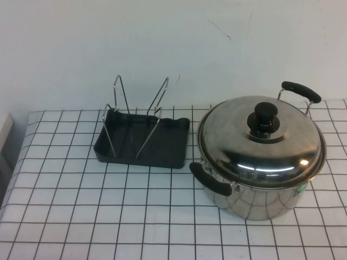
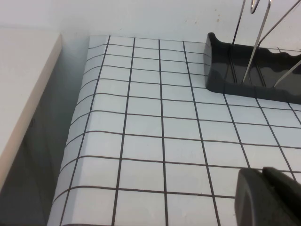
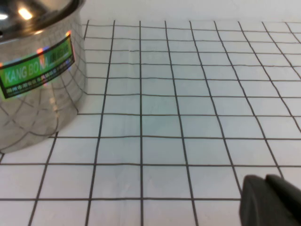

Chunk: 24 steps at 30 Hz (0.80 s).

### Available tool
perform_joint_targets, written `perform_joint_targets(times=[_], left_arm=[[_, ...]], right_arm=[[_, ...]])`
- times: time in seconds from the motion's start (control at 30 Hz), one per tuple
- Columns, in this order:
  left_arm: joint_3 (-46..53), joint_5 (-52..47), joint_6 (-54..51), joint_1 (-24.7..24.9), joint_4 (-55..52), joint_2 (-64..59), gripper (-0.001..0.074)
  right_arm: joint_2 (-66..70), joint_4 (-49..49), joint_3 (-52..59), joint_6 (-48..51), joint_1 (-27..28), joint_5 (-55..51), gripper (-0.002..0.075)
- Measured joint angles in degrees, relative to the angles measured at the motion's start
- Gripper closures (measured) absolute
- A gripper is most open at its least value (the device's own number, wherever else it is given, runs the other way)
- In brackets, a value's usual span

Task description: Put pot lid on rack

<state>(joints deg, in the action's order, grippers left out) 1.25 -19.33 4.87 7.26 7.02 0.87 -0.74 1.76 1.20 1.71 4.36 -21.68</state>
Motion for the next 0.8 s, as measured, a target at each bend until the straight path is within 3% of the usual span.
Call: perform_joint_targets(times=[0.8], left_arm=[[0.0,0.0,-2.0,0.0,0.0,0.0,0.0737]], right_arm=[[0.0,0.0,0.0,0.87,0.0,0.0,0.0728]])
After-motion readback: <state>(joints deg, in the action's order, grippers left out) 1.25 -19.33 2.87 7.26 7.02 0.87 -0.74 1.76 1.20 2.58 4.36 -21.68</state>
